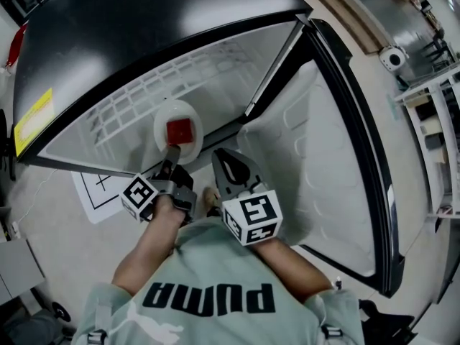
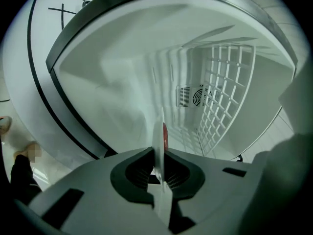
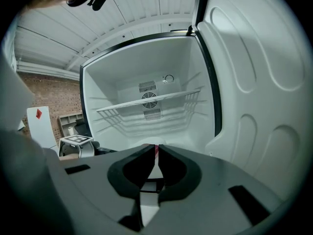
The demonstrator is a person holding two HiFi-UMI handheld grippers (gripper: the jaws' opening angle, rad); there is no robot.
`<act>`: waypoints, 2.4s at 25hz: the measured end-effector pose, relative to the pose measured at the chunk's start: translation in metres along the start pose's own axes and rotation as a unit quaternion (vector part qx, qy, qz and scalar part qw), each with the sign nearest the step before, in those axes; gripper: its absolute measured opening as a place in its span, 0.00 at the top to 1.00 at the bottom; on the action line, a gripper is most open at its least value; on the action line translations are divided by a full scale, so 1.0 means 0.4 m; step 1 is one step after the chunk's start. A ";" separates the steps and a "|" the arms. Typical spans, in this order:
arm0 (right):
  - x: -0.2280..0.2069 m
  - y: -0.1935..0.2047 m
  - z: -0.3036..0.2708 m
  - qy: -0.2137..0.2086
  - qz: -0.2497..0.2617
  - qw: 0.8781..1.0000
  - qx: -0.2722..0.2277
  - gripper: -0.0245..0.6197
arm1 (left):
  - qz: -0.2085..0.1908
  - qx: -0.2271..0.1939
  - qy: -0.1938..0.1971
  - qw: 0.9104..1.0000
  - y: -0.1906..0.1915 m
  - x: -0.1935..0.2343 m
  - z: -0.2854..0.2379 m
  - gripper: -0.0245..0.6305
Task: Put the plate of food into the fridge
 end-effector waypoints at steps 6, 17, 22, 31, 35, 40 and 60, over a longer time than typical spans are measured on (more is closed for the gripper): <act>-0.008 -0.005 -0.013 -0.002 0.003 1.000 0.004 0.95 | 0.009 -0.018 -0.024 1.000 -0.018 0.039 -0.029 0.91; -0.028 0.013 -0.031 -0.005 0.005 1.000 0.024 0.95 | 0.021 -0.043 -0.049 0.998 -0.036 0.091 -0.097 0.91; -0.029 0.023 -0.036 -0.007 0.000 0.999 0.032 0.95 | 0.024 -0.053 -0.064 0.996 -0.052 0.119 -0.110 0.91; -0.024 0.037 -0.045 -0.015 -0.004 0.999 0.040 0.95 | 0.030 -0.058 -0.078 0.995 -0.057 0.132 -0.140 0.91; -0.025 0.038 -0.045 -0.014 -0.009 0.999 0.042 0.95 | 0.028 -0.060 -0.088 0.994 -0.062 0.138 -0.149 0.91; -0.024 0.040 -0.047 -0.016 -0.014 0.999 0.043 0.95 | 0.028 -0.064 -0.101 0.992 -0.070 0.149 -0.155 0.91; -0.011 0.032 -0.059 -0.031 -0.033 0.999 0.030 0.95 | 0.010 -0.061 -0.142 0.988 -0.076 0.166 -0.158 0.91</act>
Point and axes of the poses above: the fingertips, and each gripper's own axes: z backward along the fingers, x to its left, y out of its underside, the point moved 1 cm from there along z, backward along the fingers, and after that the axes turned 12 degrees about -z, right-handed, at the moved point
